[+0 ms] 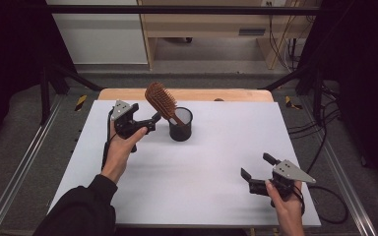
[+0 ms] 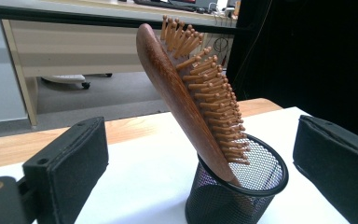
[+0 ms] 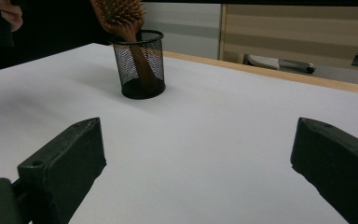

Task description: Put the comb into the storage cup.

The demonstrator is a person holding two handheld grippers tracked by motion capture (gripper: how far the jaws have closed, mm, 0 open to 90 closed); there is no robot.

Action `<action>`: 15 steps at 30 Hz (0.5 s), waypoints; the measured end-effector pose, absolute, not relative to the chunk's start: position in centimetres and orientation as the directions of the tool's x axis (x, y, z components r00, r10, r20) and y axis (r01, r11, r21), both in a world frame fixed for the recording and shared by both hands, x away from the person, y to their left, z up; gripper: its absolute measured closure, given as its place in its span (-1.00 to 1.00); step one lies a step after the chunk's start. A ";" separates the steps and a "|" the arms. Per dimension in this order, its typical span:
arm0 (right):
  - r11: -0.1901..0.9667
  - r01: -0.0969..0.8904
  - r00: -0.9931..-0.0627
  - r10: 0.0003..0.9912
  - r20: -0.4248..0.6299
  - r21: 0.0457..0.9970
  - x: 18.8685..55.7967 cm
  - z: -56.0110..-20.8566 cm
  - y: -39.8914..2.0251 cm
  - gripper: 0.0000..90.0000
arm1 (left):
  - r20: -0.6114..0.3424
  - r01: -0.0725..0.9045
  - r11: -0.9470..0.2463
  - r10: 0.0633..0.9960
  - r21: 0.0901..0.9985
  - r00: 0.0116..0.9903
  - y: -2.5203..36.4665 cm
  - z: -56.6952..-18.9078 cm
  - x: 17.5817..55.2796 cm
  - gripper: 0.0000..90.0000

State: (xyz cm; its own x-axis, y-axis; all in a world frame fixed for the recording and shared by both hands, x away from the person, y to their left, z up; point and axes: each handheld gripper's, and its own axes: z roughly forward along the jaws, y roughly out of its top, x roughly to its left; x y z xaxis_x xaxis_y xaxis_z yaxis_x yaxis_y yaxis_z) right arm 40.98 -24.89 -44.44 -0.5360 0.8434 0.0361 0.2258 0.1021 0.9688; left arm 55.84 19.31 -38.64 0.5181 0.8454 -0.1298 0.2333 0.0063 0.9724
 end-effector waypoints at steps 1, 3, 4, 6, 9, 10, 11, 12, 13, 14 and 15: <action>0.102 0.226 -0.536 0.843 0.036 0.969 41.0 -44.4 -24.9 -0.94 | -0.129 0.234 0.005 0.844 0.972 0.520 19.3 -38.7 55.8 -0.92; 0.101 0.226 -0.535 0.844 0.037 0.969 41.0 -44.4 -24.9 -0.94 | -0.127 0.234 0.002 0.843 0.972 0.523 19.3 -38.7 55.7 -0.92; 0.101 0.226 -0.535 0.844 0.037 0.969 41.0 -44.4 -24.9 -0.94 | -0.125 0.233 -0.001 0.842 0.972 0.525 19.3 -38.8 55.6 -0.92; 0.101 0.227 -0.534 0.844 0.037 0.969 41.0 -44.5 -24.9 -0.93 | -0.123 0.231 -0.004 0.840 0.973 0.528 19.3 -38.9 55.4 -0.92; 0.102 0.226 -0.536 0.844 0.036 0.969 41.0 -44.4 -24.9 -0.94 | -0.123 0.231 -0.004 0.839 0.973 0.531 19.3 -39.1 55.2 -0.92; 0.103 0.225 -0.536 0.843 0.035 0.969 41.0 -44.5 -24.9 -0.93 | -0.122 0.232 -0.006 0.838 0.973 0.532 19.3 -39.2 55.1 -0.92; 0.103 0.225 -0.536 0.843 0.035 0.969 41.0 -44.5 -24.9 -0.94 | -0.122 0.232 -0.005 0.838 0.973 0.532 19.4 -39.2 55.0 -0.92; 0.103 0.225 -0.536 0.843 0.035 0.969 41.0 -44.5 -24.9 -0.94 | -0.123 0.232 -0.005 0.837 0.973 0.533 19.4 -39.3 55.0 -0.92; 0.102 0.226 -0.536 0.844 0.037 0.969 41.0 -44.4 -24.9 -0.93 | -0.124 0.231 -0.003 0.837 0.973 0.533 19.4 -39.3 54.9 -0.92; 0.102 0.226 -0.535 0.844 0.036 0.969 41.0 -44.4 -24.9 -0.93 | -0.127 0.231 0.001 0.837 0.973 0.533 19.5 -39.4 54.8 -0.92; 0.101 0.226 -0.534 0.844 0.036 0.969 41.0 -44.5 -24.9 -0.93 | -0.129 0.230 0.004 0.836 0.973 0.533 19.5 -39.4 54.8 -0.92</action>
